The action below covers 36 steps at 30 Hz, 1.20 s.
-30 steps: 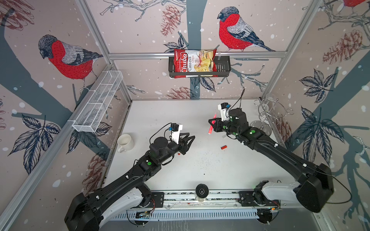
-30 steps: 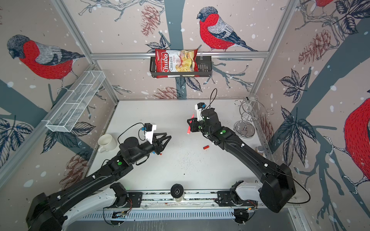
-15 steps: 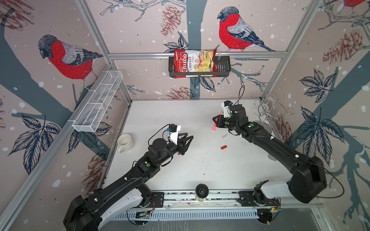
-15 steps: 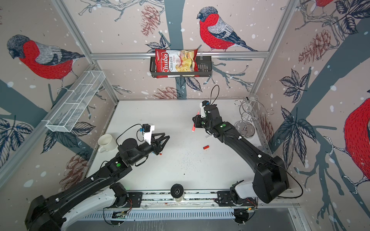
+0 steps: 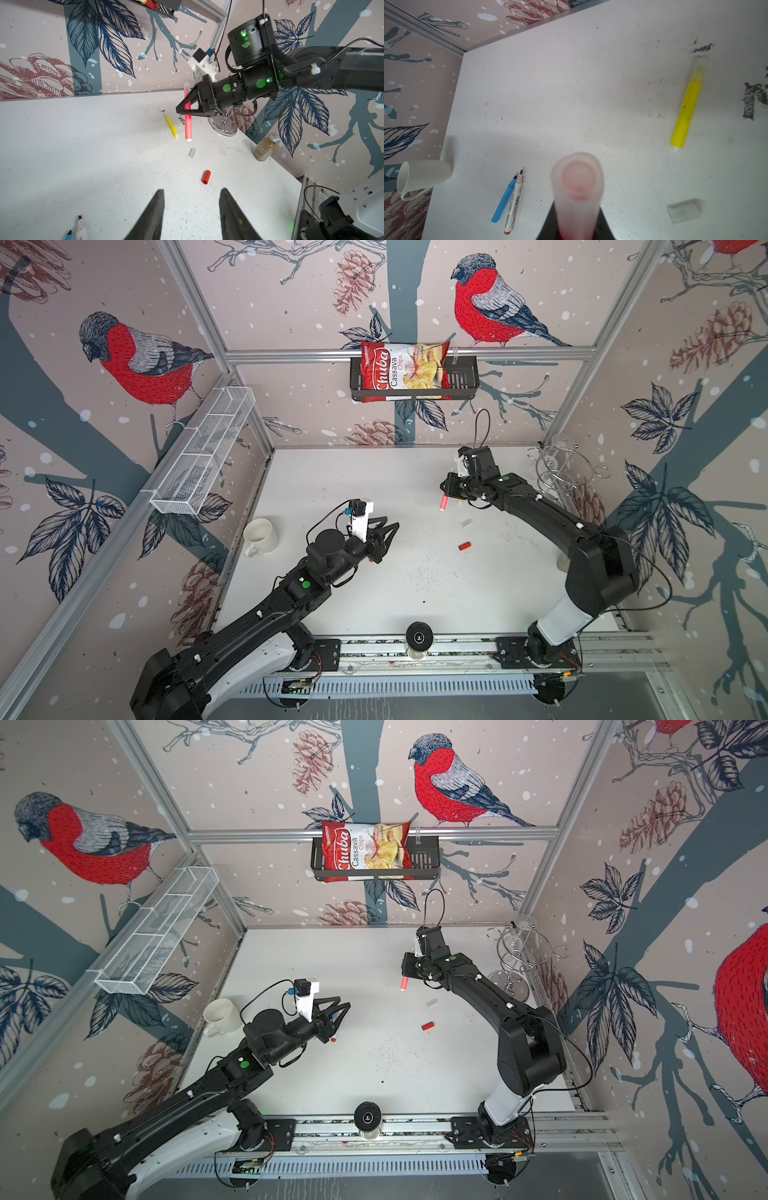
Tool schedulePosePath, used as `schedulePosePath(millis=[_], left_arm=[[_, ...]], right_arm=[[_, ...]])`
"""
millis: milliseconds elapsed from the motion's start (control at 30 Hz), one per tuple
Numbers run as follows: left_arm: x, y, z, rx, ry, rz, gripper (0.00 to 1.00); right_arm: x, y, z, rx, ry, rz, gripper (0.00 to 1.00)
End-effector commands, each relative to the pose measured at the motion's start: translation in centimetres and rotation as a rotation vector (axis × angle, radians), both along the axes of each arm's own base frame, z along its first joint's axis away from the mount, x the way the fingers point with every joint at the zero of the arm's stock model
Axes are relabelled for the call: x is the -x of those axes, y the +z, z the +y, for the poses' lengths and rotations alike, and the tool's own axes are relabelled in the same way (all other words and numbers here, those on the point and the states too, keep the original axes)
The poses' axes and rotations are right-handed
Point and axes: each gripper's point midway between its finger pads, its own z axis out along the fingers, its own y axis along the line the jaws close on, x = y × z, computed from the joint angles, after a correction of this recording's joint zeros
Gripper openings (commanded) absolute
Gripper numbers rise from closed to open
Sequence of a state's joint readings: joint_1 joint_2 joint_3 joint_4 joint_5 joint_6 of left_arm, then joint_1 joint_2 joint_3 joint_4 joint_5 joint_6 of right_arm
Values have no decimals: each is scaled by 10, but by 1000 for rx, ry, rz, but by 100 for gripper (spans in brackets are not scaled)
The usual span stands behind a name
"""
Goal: Insert pens into pen caps
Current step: Place a pen at the top-center of the table.
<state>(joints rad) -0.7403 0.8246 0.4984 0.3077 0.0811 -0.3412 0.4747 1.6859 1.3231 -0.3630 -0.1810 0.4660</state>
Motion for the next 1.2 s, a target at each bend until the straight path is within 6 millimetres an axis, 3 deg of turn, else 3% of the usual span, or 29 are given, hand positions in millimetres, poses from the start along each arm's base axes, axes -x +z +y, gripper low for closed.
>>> schedulePosePath(millis=[0, 433, 967, 1167], left_arm=[[0, 2, 3, -1, 10, -15, 44], [3, -2, 7, 8, 19, -3, 44], [6, 4, 7, 24, 8, 0, 45], [8, 7, 10, 30, 9, -3, 45]], right_arm=[[-7, -12, -4, 43, -8, 24, 0], [-41, -57, -11, 124, -42, 118, 0], [-83, -100, -52, 203, -157, 202, 0], [-96, -116, -59, 235, -180, 231, 0]])
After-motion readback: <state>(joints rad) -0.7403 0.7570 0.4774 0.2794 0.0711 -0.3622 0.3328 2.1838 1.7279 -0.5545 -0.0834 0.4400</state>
